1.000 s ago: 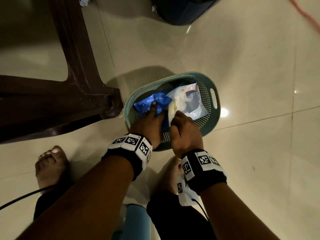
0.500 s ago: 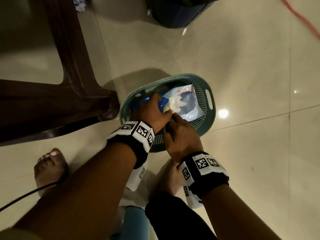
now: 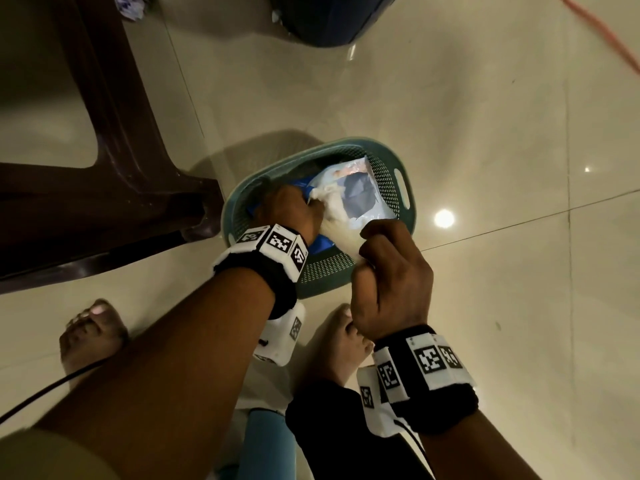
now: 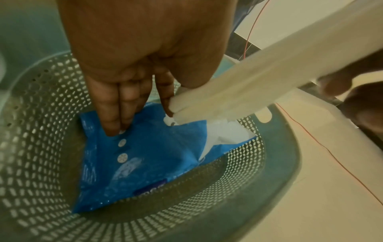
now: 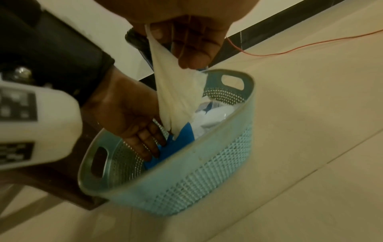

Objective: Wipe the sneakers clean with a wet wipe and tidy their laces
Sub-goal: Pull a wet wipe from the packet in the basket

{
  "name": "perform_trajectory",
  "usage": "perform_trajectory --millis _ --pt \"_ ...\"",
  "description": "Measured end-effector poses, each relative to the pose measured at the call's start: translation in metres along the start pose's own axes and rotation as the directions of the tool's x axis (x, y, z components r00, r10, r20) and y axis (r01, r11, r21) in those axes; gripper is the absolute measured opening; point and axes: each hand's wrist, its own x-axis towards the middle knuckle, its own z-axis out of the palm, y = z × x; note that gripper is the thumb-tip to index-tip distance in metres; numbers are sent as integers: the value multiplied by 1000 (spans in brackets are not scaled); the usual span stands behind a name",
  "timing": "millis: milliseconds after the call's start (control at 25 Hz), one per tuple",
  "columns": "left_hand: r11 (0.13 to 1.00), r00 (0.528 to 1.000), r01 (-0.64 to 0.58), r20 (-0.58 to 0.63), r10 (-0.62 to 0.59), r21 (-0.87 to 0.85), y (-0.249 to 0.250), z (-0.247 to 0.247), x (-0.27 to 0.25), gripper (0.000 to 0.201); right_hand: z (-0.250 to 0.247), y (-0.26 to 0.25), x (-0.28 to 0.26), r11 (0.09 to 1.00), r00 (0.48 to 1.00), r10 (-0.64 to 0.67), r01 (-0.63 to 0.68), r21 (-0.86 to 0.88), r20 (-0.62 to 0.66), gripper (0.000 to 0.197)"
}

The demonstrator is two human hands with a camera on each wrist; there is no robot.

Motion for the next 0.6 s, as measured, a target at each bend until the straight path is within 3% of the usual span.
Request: perform_trajectory --millis 160,240,320,440,520,600 --pt "999 999 -34 28 35 -13 -9 1 0 27 -33 -10 11 984 991 42 -19 177 -128 24" --pt "998 995 -62 84 59 31 -10 -2 -9 25 -48 -18 15 942 972 186 -135 308 -143 28" --pt "991 991 -133 37 132 19 -7 -14 -26 34 -59 -32 19 840 924 363 -269 471 -121 23" --pt "934 959 -261 47 280 -246 15 -52 -79 60 -79 -61 23 671 844 534 -378 638 -61 28" --pt "819 941 -177 149 303 -546 37 -86 -123 69 -93 -85 24 594 838 546 -396 700 11 26" --pt "656 943 3 221 250 -755 52 -124 -166 58 -107 -112 25 544 849 522 -408 733 85 23"
